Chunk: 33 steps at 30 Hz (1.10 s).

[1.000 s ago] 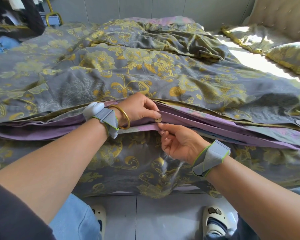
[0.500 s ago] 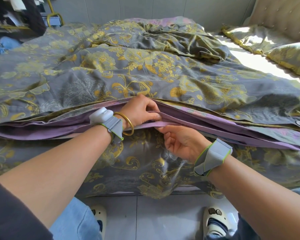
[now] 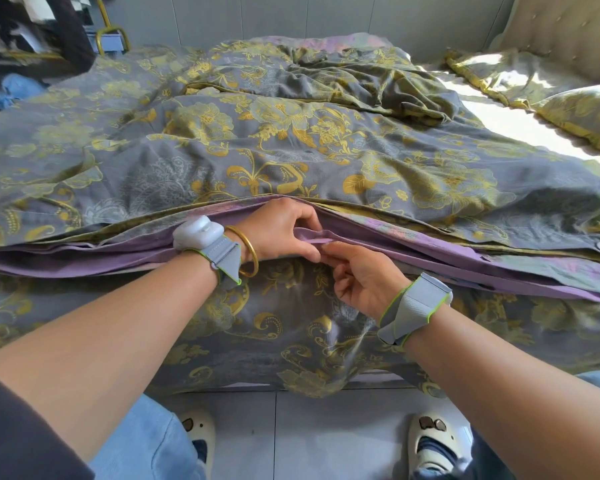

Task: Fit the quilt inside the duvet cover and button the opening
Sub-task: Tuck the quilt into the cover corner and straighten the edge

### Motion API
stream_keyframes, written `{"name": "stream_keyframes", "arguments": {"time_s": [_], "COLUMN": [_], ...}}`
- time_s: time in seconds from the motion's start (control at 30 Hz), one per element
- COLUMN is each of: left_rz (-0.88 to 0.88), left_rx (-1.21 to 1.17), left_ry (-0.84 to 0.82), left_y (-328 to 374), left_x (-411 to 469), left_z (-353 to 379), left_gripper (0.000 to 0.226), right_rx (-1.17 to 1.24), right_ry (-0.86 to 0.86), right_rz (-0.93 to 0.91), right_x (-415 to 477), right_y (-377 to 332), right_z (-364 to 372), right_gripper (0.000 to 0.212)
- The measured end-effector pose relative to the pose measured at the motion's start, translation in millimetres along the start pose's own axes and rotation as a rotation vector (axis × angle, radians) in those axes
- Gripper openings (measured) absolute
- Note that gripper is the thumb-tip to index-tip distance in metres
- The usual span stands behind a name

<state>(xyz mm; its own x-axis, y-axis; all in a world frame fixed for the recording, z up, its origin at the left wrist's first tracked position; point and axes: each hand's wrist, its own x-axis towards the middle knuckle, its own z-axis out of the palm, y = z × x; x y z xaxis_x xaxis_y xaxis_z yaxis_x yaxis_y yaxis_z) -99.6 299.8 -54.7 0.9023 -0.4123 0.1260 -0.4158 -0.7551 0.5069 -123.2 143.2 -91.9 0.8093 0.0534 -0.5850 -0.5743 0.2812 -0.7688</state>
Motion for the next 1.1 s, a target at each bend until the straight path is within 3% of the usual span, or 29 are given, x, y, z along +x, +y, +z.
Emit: {"name": "stream_keyframes", "arguments": {"time_s": [0.23, 0.47, 0.53, 0.63, 0.73, 0.83, 0.9, 1.0, 1.1], "left_rz": [0.004, -0.012, -0.029, -0.097, -0.165, -0.164, -0.127, -0.110, -0.136], "left_rx": [-0.010, -0.016, 0.000, -0.017, -0.082, -0.171, -0.219, -0.374, -0.501], "left_ry": [0.023, 0.102, 0.103, 0.097, 0.063, -0.013, -0.113, -0.291, -0.218], "left_y": [-1, 2, 4, 3, 2, 1, 1, 2, 4], "left_x": [2, 4, 5, 6, 7, 5, 3, 0, 4], "left_z": [0, 4, 5, 6, 5, 1, -2, 0, 10], "left_gripper": [0.016, 0.008, 0.008, 0.008, 0.007, 0.007, 0.009, 0.013, 0.010], "right_rx": [0.006, -0.013, -0.058, -0.210, -0.484, -0.583, -0.377, 0.072, 0.326], "right_ry": [-0.033, -0.021, 0.022, 0.091, 0.205, 0.223, 0.097, -0.078, -0.058], "right_rz": [-0.011, -0.071, -0.137, -0.322, -0.572, -0.659, -0.537, -0.242, -0.136], "right_x": [-3, -3, -3, -4, -2, -1, -4, -8, -8], "right_y": [0, 3, 5, 9, 12, 18, 25, 30, 24], "right_z": [0, -1, 0, -3, -8, -14, -16, -19, -29], "right_gripper": [0.003, 0.032, 0.031, 0.013, 0.014, 0.009, 0.005, 0.021, 0.035]}}
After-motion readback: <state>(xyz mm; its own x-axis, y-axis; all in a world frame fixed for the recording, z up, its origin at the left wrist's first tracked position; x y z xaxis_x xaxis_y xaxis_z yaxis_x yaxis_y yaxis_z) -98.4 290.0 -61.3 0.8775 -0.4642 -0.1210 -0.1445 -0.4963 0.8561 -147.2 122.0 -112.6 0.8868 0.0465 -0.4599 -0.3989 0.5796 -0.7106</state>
